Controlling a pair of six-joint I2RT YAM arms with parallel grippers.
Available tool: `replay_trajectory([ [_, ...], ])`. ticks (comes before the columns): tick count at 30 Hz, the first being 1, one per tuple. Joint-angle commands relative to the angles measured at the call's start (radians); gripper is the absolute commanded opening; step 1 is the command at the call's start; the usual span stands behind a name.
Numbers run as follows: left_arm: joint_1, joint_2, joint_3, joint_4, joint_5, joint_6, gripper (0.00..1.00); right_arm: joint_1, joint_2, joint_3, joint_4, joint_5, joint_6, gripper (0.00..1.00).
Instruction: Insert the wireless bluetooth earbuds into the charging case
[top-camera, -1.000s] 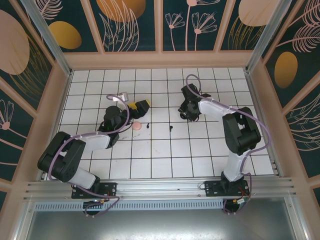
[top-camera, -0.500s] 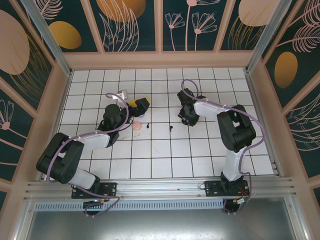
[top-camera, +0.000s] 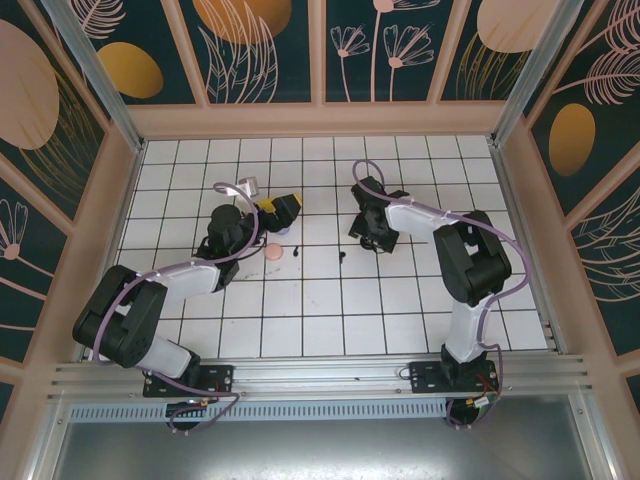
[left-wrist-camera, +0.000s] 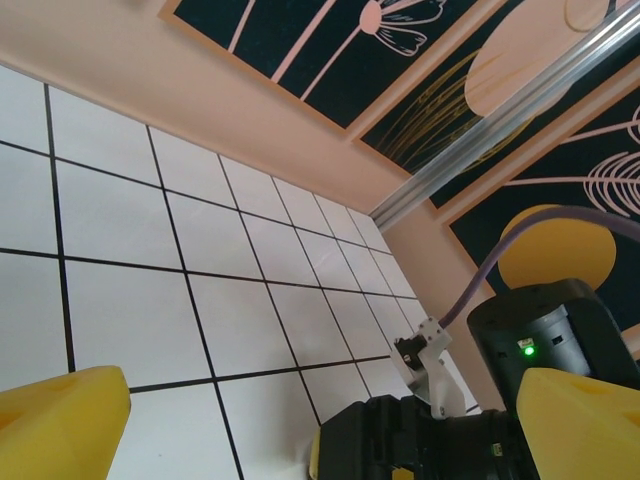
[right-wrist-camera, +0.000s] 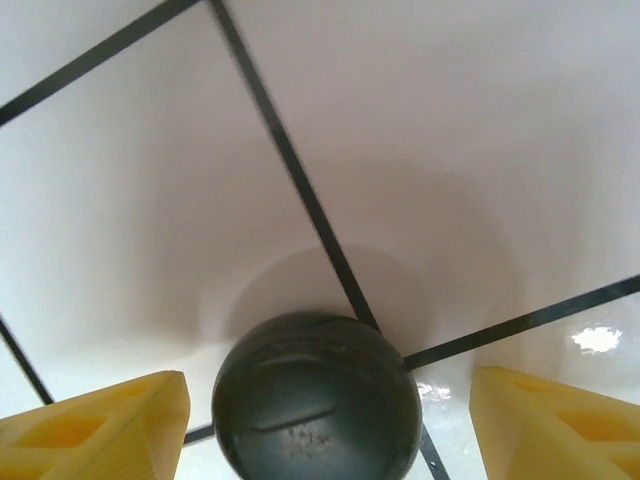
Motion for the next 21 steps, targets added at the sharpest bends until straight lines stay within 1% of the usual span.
replay_trajectory([
  [1, -0.006, -0.031, 0.039, -0.041, 0.046, 0.047, 0.99, 0.008, -0.048, 0.052, -0.065, -0.007, -0.22, 0.74],
  [4, -0.007, -0.037, 0.05, -0.065, 0.06, 0.064, 0.99, 0.005, -0.024, 0.083, -0.106, 0.011, -0.313, 0.75],
  [8, -0.006, -0.046, 0.056, -0.087, 0.059, 0.078, 0.99, 0.008, 0.028, 0.119, -0.139, 0.017, -0.35, 0.75],
  [21, -0.006, -0.051, 0.061, -0.099, 0.051, 0.086, 0.98, 0.025, 0.091, 0.097, -0.114, -0.006, -0.335, 0.69],
])
